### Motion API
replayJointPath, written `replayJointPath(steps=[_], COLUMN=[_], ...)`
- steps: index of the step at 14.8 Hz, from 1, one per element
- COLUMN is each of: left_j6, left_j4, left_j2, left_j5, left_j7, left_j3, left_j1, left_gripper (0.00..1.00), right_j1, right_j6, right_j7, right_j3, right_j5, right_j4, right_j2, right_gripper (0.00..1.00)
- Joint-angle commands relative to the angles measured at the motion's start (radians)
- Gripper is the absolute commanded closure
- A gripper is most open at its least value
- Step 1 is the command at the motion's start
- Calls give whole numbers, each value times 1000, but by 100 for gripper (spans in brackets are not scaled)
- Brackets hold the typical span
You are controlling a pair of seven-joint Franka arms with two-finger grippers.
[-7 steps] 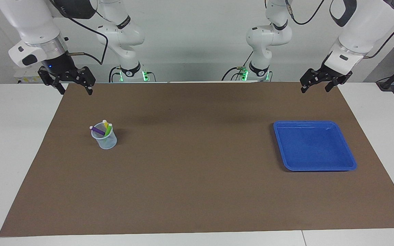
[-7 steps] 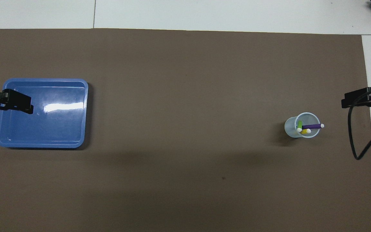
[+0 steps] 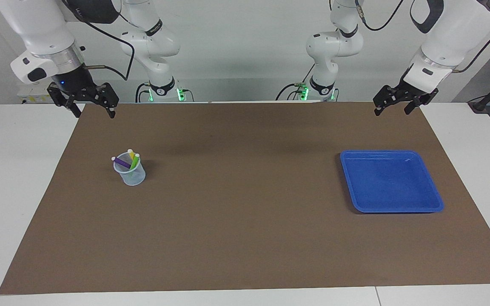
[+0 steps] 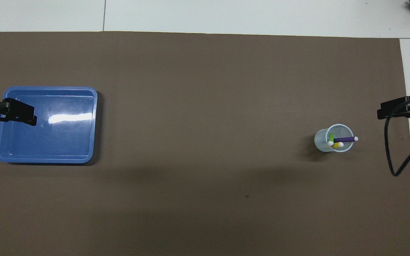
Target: Right arm passes pens to left for tray arrangement
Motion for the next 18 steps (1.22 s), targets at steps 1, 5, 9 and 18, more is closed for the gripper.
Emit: replayJointPath(steps=[1,5,9,18], left_j6=[10,10,10,10], left_j4=[-28,-28,-28,-28], left_j2=[-24,-24,-24,-24], left_j5=[20,20,20,20], left_j7=[-10,-10,-10,-10], left_j3=[2,2,2,2], left_j1=[-4,-4,-4,-4], left_gripper=[0,0,0,0], right_j1=[6,4,2,4], right_j6=[-11,-11,-11,9], right_j7=[12,14,15,17], right_j3=[-4,-4,-3,5], right_j5=[-7,3,4,36], right_j4=[22,22,22,22], right_j2=[13,13,13,13], right_gripper=[0,0,0,0])
